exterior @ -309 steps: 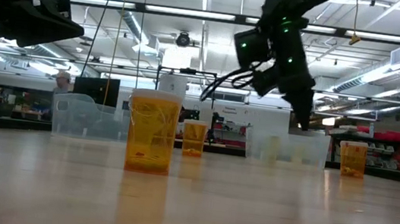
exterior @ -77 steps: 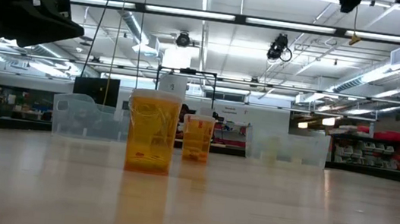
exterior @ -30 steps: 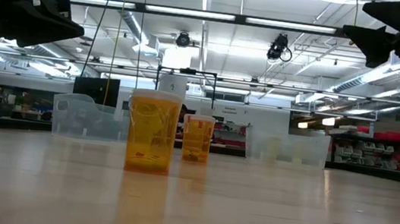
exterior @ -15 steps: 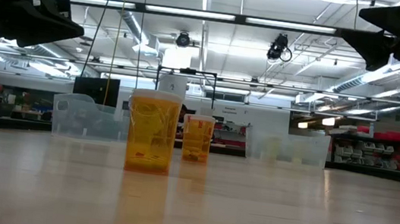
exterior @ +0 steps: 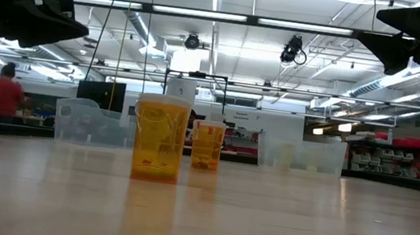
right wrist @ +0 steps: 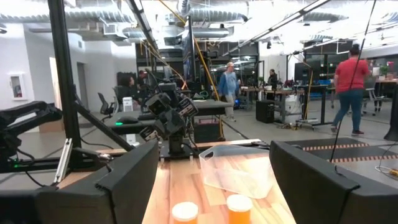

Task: Pick and place medicine bottles into bin by pill shape (circle, oval)
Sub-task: Put the orange pill bottle into the left transparent bin

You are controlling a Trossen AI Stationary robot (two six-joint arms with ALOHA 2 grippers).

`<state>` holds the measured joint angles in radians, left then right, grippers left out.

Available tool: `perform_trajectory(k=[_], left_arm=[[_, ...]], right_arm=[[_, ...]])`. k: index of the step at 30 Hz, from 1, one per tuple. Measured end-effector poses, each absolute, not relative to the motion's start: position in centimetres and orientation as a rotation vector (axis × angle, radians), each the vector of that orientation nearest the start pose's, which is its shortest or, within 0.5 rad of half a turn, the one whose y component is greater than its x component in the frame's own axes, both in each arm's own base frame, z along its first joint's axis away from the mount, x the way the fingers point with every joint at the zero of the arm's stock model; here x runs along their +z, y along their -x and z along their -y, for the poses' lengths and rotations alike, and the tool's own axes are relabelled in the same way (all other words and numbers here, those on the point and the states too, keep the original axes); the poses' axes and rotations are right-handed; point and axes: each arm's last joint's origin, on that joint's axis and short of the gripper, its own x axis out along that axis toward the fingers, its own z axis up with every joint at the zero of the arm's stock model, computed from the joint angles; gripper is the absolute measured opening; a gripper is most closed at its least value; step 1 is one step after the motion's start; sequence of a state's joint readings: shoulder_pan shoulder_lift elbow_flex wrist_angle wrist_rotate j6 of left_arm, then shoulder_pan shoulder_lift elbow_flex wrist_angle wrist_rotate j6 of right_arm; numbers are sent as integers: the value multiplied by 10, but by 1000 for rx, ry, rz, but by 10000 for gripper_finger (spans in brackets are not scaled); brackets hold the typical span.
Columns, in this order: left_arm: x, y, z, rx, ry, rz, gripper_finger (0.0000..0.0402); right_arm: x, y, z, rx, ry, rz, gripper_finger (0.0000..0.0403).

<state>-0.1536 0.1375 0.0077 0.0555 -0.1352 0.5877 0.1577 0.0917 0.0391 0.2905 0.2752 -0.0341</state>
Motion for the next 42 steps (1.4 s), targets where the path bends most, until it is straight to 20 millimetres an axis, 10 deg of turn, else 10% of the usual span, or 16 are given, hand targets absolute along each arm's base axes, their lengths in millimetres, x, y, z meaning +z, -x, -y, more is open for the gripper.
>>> perform_trajectory(k=[15,42], left_arm=[[169,-105,15,-91,541,-6,47],[226,-117,46,-10,457,-1100,43]], right_arm=[[197,-98,-8,-121,-16,226,314],[197,-98,-8,-121,-16,227,314]])
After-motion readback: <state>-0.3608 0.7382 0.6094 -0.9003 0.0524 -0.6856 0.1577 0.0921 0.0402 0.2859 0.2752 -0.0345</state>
